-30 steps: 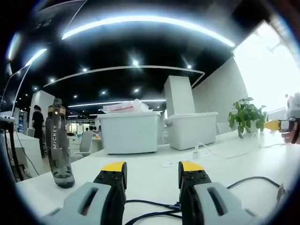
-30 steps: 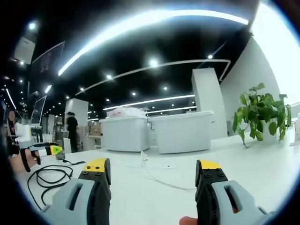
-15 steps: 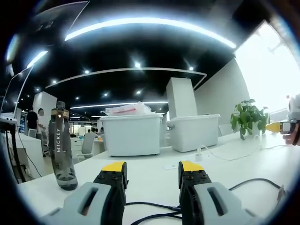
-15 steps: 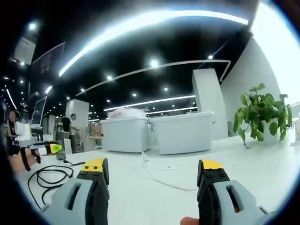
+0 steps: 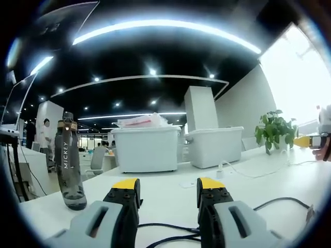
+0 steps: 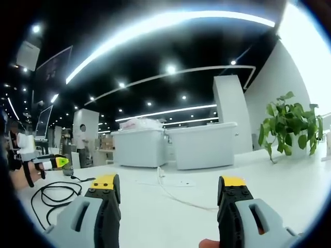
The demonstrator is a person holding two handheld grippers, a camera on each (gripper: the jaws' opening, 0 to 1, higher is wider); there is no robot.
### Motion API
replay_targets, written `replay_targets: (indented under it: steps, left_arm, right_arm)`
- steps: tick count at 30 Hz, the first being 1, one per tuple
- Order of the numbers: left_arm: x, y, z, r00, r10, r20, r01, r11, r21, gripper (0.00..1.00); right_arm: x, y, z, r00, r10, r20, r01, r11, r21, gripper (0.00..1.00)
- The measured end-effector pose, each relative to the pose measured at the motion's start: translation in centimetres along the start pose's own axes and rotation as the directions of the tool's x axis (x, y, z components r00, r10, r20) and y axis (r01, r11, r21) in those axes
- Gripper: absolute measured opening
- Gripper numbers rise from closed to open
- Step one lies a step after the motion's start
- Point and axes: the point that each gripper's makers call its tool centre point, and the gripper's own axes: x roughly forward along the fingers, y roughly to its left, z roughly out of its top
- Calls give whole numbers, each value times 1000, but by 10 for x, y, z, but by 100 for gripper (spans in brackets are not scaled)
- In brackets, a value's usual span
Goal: Coil the Type-C to USB data cable on the desktop and secure it with Velcro straps.
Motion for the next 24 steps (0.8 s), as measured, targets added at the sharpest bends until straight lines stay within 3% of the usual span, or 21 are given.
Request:
replay_targets:
  steps: [14,19,24]
  left_arm:
    - [-4,15,13,999,32,33,-31,999,-34,45]
    - [-8,27,25,996,63,68,-62,998,-18,43]
    - [-12,40,34,990,100,96,-98,995,-23,43]
  right_arm:
    - [2,3,-6,1000,8,-20,-8,1000,-15,75]
    - [0,5,-6,1000,11,-22,-11,1000,-6,75]
    - [2,12,-9,999,26,-25,-27,998,-52,76]
